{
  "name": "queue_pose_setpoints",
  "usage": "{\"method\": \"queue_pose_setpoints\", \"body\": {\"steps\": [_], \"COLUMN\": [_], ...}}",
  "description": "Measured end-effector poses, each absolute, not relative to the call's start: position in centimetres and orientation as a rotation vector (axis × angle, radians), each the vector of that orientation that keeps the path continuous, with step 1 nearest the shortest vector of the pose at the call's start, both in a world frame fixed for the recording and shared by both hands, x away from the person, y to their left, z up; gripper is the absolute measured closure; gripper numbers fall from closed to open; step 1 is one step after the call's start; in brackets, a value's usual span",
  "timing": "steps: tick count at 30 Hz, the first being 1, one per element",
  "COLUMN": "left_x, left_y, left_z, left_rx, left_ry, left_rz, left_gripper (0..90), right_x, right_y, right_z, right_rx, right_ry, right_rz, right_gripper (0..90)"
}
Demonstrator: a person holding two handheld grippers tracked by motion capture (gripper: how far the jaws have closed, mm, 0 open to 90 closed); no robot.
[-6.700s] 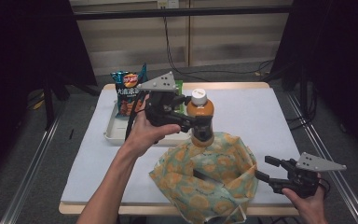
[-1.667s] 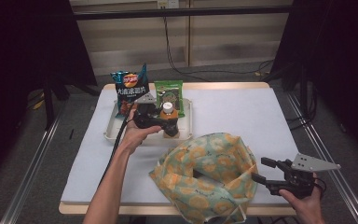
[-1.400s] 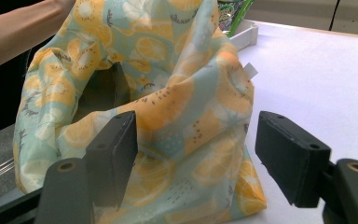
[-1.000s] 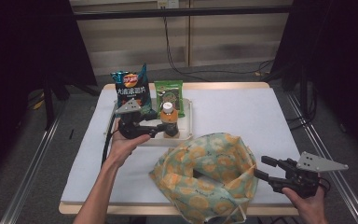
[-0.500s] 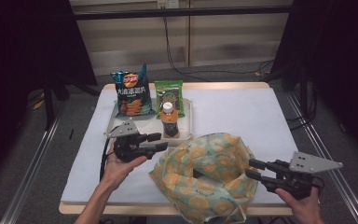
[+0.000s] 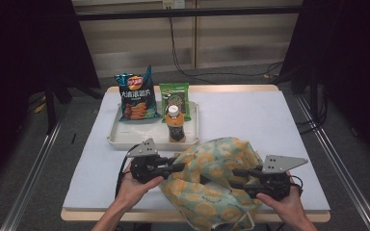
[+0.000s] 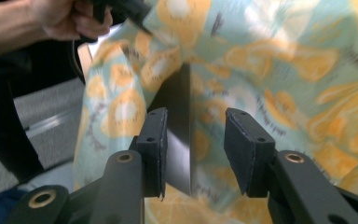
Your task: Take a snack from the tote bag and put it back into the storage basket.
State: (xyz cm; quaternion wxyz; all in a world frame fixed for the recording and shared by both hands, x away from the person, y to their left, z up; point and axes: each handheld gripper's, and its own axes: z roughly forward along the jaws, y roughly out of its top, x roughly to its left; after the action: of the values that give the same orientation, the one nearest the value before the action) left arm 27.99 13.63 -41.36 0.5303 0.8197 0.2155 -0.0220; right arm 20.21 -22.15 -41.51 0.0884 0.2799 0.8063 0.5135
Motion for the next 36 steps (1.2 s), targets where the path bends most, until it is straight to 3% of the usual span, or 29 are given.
{"method": "queue_pose_setpoints", "body": {"steps": [6, 19, 24, 30, 36], "left_x": [26.9, 27.0, 27.2, 27.4, 27.4], "left_y": [15.6, 15.5, 15.4, 15.8, 16.2], "left_z": [-42.0, -44.2, -44.2, -44.4, -44.6], "left_rx": [1.999, 2.018, 2.014, 2.015, 2.026], "left_ry": [0.564, 0.624, 0.634, 0.643, 0.657], "left_rz": [-0.112, -0.134, -0.136, -0.132, -0.137], "left_gripper": [90.0, 88.9, 88.5, 88.0, 88.7], "right_x": [19.9, 20.2, 20.1, 20.5, 21.3], "right_y": [-22.1, -19.0, -18.3, -18.0, -19.2], "right_z": [-42.7, -44.6, -45.4, -45.5, -44.9], "right_rx": [0.848, 0.792, 0.790, 0.796, 0.828], "right_ry": [2.467, 2.599, 2.635, 2.623, 2.591], "right_rz": [1.494, 1.371, 1.287, 1.251, 1.270], "right_gripper": [56.4, 34.8, 33.6, 41.9, 41.9]}}
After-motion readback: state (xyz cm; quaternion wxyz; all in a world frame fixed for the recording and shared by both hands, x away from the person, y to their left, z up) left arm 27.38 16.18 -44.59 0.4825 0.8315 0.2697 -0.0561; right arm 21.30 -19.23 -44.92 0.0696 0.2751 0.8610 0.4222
